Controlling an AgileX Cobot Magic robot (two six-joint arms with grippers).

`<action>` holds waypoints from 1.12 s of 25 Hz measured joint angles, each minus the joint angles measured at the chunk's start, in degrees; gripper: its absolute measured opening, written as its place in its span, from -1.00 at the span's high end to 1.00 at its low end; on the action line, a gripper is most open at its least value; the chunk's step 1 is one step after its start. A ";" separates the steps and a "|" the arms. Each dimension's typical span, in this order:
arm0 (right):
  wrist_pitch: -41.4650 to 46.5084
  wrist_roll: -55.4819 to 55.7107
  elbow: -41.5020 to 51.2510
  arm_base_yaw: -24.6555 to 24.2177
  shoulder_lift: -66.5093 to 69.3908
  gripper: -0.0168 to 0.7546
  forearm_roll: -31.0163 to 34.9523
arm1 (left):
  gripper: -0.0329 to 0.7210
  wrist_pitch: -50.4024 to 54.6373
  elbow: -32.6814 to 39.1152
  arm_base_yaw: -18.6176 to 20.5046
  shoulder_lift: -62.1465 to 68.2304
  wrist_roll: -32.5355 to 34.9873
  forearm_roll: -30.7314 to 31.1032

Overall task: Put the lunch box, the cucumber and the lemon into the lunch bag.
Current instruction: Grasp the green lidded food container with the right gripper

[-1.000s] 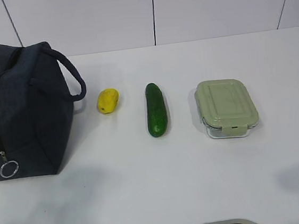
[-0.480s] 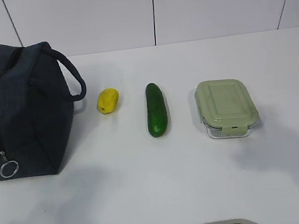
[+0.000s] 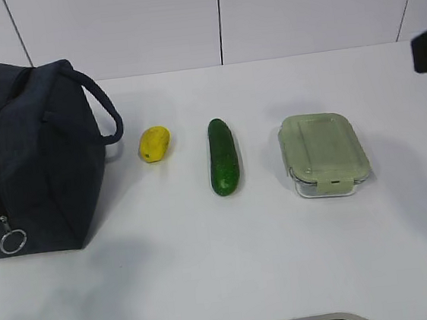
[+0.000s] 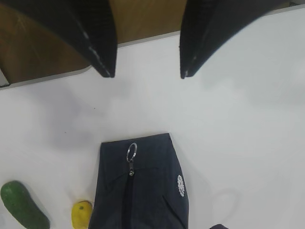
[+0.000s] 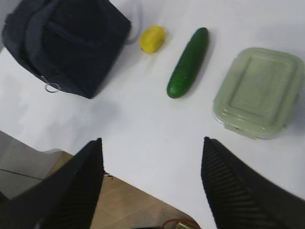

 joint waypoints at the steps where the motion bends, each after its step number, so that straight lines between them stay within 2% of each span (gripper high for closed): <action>1: 0.26 -1.53 -0.73 0.00 1.84 -0.38 2.17 | 0.08 0.00 0.00 0.00 0.00 0.00 0.00; 10: 7.73 -8.16 -6.96 0.00 16.29 -0.38 9.91 | 0.08 0.00 0.00 0.00 0.00 0.00 0.00; 13: 11.43 -11.56 -7.47 -1.07 20.78 -0.38 14.49 | 0.08 0.00 0.00 0.00 0.00 0.00 0.00; 19: 13.41 -19.93 -7.69 -9.34 28.97 -0.38 25.32 | 0.08 -0.03 0.00 0.00 0.00 0.00 0.00; 23: 13.31 -22.93 -7.69 -14.99 33.75 -0.38 26.83 | 0.08 -0.03 0.00 0.00 0.00 0.00 0.00; 28: 12.97 -24.78 -7.69 -19.34 40.48 -0.38 26.95 | 0.08 -0.03 0.00 0.00 0.00 0.00 0.00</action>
